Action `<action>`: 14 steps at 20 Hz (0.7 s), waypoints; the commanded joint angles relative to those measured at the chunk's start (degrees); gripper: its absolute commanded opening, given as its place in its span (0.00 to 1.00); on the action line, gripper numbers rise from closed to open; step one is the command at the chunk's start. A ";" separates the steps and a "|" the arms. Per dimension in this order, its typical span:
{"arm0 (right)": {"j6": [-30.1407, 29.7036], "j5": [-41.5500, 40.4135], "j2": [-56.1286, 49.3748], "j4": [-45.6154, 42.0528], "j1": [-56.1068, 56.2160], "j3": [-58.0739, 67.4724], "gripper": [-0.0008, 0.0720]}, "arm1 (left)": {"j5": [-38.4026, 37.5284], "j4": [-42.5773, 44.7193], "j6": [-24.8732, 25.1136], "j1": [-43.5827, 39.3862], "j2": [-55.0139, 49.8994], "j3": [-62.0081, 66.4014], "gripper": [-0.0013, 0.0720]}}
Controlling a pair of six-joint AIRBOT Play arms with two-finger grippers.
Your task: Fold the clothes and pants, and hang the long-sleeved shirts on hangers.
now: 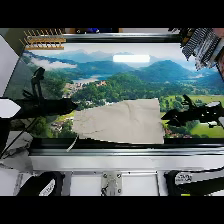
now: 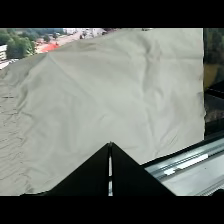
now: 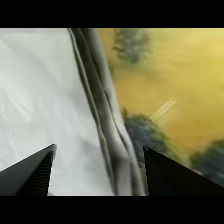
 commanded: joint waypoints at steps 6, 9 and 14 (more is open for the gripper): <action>-1.95 -4.94 -3.13 7.39 15.96 0.11 0.80 | 1.31 -0.04 -0.46 -12.98 -10.29 0.07 0.04; -4.39 -6.21 -3.13 9.90 17.49 0.61 0.32 | 1.29 -0.02 -0.46 -14.51 -11.78 0.07 0.04; -1.90 -7.30 -2.62 5.62 14.45 12.13 0.02 | 1.64 -0.02 -0.44 -13.09 -11.82 0.07 0.04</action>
